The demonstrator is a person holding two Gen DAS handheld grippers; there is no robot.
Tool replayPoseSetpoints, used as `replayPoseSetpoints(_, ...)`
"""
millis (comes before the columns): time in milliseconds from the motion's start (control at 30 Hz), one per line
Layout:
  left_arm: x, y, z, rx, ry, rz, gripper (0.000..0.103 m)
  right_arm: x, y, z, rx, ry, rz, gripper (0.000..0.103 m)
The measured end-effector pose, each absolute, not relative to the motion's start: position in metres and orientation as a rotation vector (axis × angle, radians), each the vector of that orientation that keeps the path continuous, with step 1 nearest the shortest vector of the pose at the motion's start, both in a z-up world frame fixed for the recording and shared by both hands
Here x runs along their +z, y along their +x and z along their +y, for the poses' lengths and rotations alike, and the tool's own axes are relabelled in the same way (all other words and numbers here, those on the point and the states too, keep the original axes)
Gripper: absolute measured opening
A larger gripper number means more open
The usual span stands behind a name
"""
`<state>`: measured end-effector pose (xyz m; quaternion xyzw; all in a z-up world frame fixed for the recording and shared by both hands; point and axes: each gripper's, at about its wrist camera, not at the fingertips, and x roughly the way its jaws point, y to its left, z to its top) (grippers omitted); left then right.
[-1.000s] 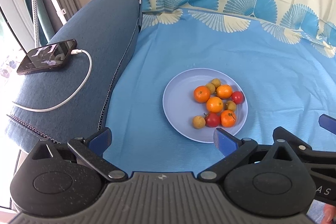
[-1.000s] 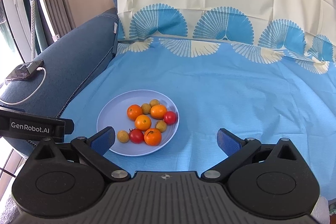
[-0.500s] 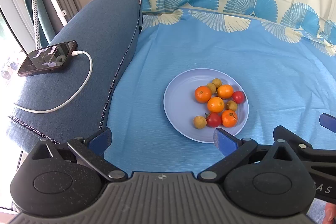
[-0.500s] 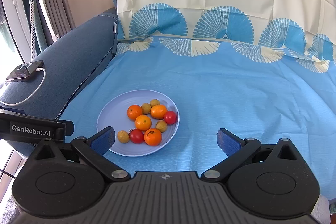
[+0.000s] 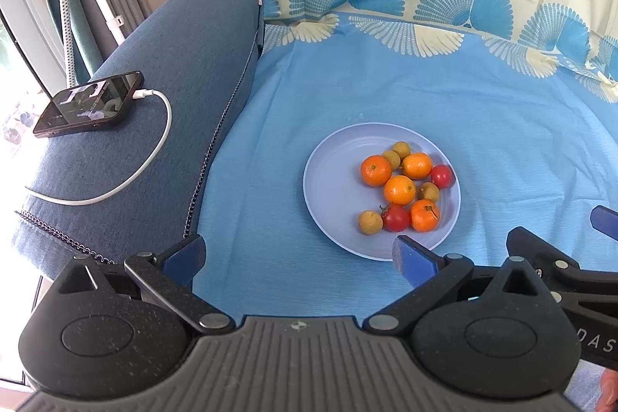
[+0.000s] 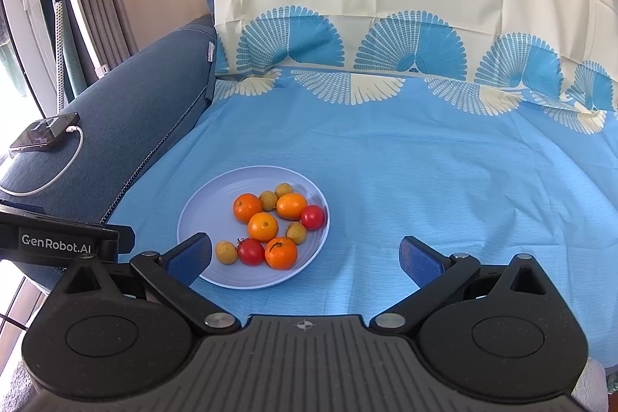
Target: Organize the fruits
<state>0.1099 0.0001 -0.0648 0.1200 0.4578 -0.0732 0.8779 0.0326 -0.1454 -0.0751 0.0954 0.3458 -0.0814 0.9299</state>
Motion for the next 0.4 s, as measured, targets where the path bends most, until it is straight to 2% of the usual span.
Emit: replayPoseSetpoints(400,-0.0707,0.1128,-0.0014,-0.127,0.268,0.973,0.103,-0.0763,0.035,-0.1452,-0.164,0.195,0.718,0.102)
